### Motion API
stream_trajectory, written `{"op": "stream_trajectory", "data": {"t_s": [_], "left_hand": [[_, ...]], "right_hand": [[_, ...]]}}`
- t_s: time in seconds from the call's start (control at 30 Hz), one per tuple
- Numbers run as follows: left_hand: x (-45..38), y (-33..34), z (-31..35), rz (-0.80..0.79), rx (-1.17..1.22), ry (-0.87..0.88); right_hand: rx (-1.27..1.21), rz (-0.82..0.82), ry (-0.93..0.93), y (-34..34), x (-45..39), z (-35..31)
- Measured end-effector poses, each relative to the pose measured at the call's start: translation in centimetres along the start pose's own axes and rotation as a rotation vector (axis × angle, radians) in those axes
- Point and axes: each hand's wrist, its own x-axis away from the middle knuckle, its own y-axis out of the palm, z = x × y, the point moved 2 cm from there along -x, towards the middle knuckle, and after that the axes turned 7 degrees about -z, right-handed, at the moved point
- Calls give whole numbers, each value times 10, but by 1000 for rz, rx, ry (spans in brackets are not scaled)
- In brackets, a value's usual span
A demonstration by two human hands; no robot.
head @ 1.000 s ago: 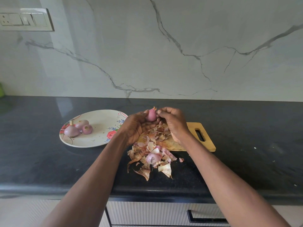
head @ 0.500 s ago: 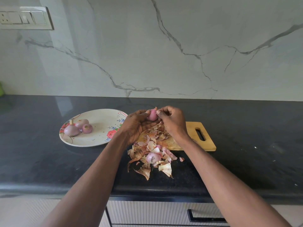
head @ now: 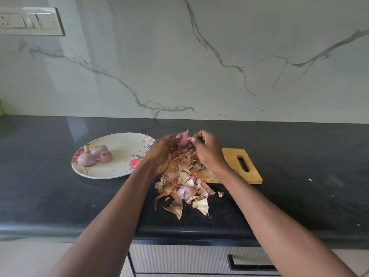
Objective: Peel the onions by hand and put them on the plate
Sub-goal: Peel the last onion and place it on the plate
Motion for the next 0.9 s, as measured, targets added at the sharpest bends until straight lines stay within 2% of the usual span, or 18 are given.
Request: {"op": "stream_trajectory", "data": {"t_s": [0.2,0.47,0.6,0.73,0.9], "left_hand": [[-3,-2,-2,18,-29,-3],[-5,-2,-2,56,17,13],[-5,-6,4,126,159,48],[-2,-5,5,109,175,39],[-1,-6,4,114,138,32]], "right_hand": [[-66,11,19,0,-1,0],[-392,-47,116,0,0,-3],[-558,-57,124,-6,2,-7],[-415,-48,144,-10,4,-6],[12,-66,130,-6,4,2]]}}
